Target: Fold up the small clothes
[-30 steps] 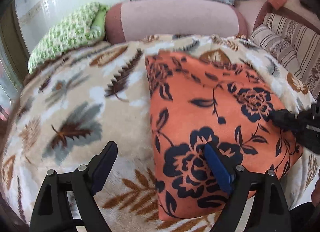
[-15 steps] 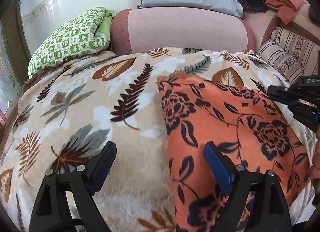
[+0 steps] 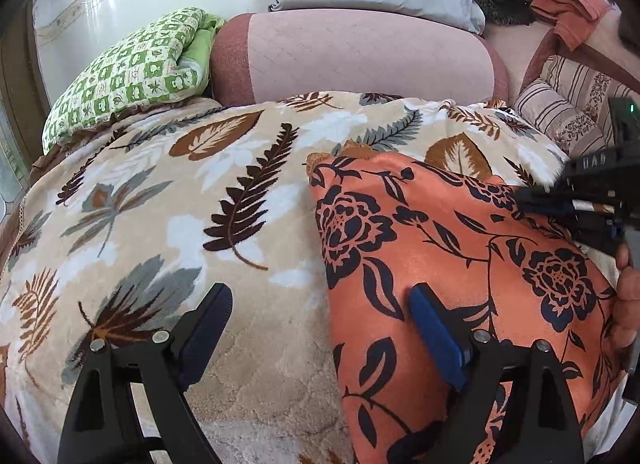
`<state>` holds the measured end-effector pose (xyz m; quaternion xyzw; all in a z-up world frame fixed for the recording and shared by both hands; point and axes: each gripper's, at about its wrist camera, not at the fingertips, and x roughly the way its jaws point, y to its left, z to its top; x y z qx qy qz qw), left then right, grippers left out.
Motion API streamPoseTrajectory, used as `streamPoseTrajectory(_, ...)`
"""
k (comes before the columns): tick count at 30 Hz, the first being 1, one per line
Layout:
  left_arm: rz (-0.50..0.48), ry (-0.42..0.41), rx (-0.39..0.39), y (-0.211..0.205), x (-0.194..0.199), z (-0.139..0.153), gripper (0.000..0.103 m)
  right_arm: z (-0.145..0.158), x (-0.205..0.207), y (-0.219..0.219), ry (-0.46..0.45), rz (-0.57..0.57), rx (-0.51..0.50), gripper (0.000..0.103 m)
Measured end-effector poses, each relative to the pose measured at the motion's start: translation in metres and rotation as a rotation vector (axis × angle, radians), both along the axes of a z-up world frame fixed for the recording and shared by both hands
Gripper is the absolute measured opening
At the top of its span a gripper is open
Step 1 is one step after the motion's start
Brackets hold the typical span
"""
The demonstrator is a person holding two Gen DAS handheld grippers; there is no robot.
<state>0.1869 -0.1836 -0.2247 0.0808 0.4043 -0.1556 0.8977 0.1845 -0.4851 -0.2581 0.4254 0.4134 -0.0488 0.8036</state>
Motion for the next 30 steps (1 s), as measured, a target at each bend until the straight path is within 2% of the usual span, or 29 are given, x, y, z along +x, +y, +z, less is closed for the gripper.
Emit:
streamPoseTrajectory(4, -0.006, -0.008, 0.010, 0.000, -0.003, 0.001, 0.090, 0.017, 0.011, 0.028, -0.110, 0.083, 0.019, 0.008)
streamPoseTrajectory(11, -0.017, -0.005, 0.006, 0.002, -0.002, 0.001, 0.090, 0.023, 0.046, 0.082, -0.180, 0.295, 0.056, 0.008)
streamPoseTrajectory(14, -0.021, -0.003, 0.005, 0.002, -0.001, 0.001, 0.091, 0.013, 0.065, 0.097, -0.137, 0.338, 0.042, 0.008)
streamPoseTrajectory(16, -0.021, -0.006, 0.018, 0.001, 0.000, 0.000, 0.090, -0.006, 0.082, 0.107, -0.050, 0.369, 0.024, 0.010)
streamPoseTrajectory(17, -0.021, -0.003, 0.029, 0.001, 0.001, -0.002, 0.091, -0.022, 0.090, 0.112, 0.033, 0.388, 0.005, 0.010)
streamPoseTrajectory(18, -0.026, 0.002, 0.027, 0.001, 0.002, -0.004, 0.091, -0.031, 0.092, 0.115, 0.050, 0.394, 0.015, 0.010)
streamPoseTrajectory(22, -0.034, 0.016, -0.003, 0.005, 0.003, -0.001, 0.091, -0.012, 0.081, 0.109, 0.029, 0.398, -0.007, 0.010)
streamPoseTrajectory(26, -0.029, 0.042, -0.056, 0.017, 0.003, 0.005, 0.091, 0.016, 0.046, 0.076, -0.016, 0.330, -0.052, 0.012)
streamPoseTrajectory(28, -0.011, 0.043, -0.067, 0.022, 0.002, 0.007, 0.090, 0.029, 0.014, 0.050, -0.072, 0.260, -0.018, 0.014)
streamPoseTrajectory(30, -0.002, 0.040, -0.060, 0.024, 0.000, 0.008, 0.090, 0.038, -0.009, 0.037, -0.116, 0.240, 0.017, 0.016)
